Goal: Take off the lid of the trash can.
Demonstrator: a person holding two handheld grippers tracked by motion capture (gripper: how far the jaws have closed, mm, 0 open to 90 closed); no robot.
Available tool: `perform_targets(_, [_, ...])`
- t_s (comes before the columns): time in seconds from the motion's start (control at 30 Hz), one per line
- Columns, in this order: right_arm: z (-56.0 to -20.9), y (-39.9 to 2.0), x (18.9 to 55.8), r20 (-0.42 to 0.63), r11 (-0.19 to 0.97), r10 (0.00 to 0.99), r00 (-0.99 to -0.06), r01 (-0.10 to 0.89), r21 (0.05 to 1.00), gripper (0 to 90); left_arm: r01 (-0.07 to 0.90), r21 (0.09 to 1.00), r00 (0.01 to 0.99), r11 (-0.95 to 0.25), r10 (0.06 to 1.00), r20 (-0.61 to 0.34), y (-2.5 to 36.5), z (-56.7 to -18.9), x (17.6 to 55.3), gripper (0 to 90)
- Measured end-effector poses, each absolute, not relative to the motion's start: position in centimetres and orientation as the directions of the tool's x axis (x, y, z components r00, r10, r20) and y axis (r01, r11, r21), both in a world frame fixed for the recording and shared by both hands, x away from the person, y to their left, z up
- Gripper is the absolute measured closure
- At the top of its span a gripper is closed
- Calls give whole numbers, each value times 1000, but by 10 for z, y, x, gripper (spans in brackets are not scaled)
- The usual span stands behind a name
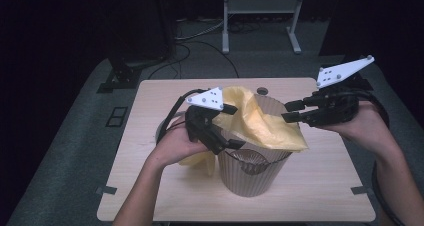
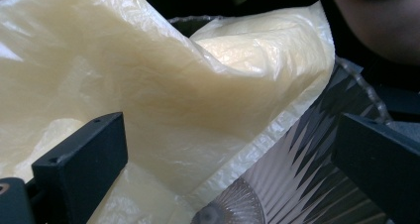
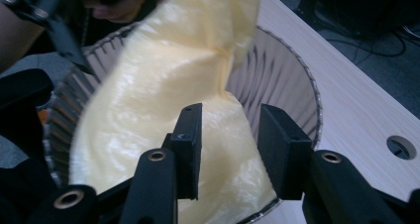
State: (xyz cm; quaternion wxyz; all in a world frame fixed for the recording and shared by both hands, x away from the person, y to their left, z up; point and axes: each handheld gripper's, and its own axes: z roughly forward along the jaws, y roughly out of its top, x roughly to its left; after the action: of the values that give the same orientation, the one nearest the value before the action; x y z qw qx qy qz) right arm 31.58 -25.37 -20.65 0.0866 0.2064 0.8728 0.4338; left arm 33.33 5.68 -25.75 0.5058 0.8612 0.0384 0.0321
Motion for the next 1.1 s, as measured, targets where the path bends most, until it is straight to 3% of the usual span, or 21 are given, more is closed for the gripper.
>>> perform_targets(0.17, [-212, -239, 311, 40, 576, 366, -930, 260, 775, 599, 39, 869, 995, -493, 97, 11, 55, -259, 334, 0])
perform_targets(0.57, [-240, -184, 312, -11, 790, 251, -968, 198, 581, 590, 37, 903, 996, -428, 92, 3, 63, -253, 331, 0])
perform_targets(0.77, [-242, -184, 313, -16, 804, 260, -965, 208, 557, 598, 40, 926, 989, -375, 144, 15, 87, -245, 331, 0])
perform_targets(0.97, [-251, -164, 314, -81, 879, 231, -969, 173, 444, 564, 64, 916, 981, -397, 193, 15, 95, -249, 336, 0])
perform_targets(1.1, [-249, -164, 320, -36, 839, 257, -966, 205, 504, 531, 74, 905, 984, -419, 180, 3, 90, -258, 338, 0])
